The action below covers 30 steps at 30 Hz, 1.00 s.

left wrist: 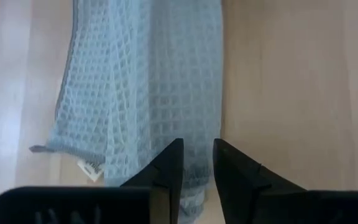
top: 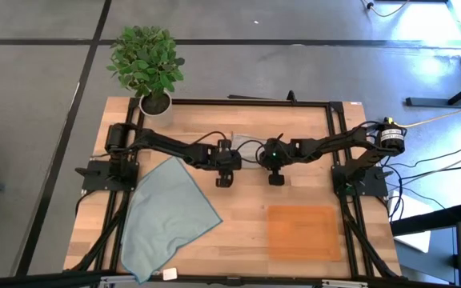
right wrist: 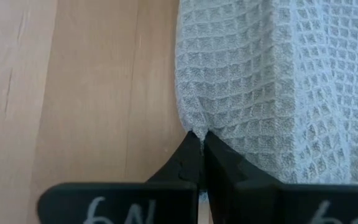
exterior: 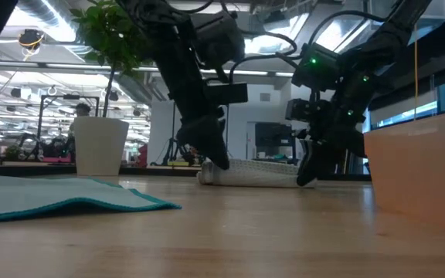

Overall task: Roll microfiber towels into tight, uniform cylinder then place into a basket
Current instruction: Roll the gray microfiber towel

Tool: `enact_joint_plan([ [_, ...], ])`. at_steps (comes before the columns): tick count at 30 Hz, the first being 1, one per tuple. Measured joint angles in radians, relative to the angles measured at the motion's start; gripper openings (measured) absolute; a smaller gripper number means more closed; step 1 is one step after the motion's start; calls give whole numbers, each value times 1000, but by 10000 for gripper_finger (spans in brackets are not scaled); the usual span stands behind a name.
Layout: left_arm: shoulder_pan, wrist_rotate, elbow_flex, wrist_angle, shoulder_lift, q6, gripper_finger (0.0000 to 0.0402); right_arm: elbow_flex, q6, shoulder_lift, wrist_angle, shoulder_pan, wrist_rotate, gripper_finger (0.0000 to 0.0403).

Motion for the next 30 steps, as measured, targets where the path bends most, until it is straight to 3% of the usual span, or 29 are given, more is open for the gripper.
enact_joint_plan([
  [20,4,15,1,18,64,19,76,0,-2,0,3,0,1,10],
  [25,20,68,5,24,84,-22,76,0,-2,0,4,0,1,10],
  [30,33,107,8,27,114,-6,46,0,-2,0,4,0,2,10],
])
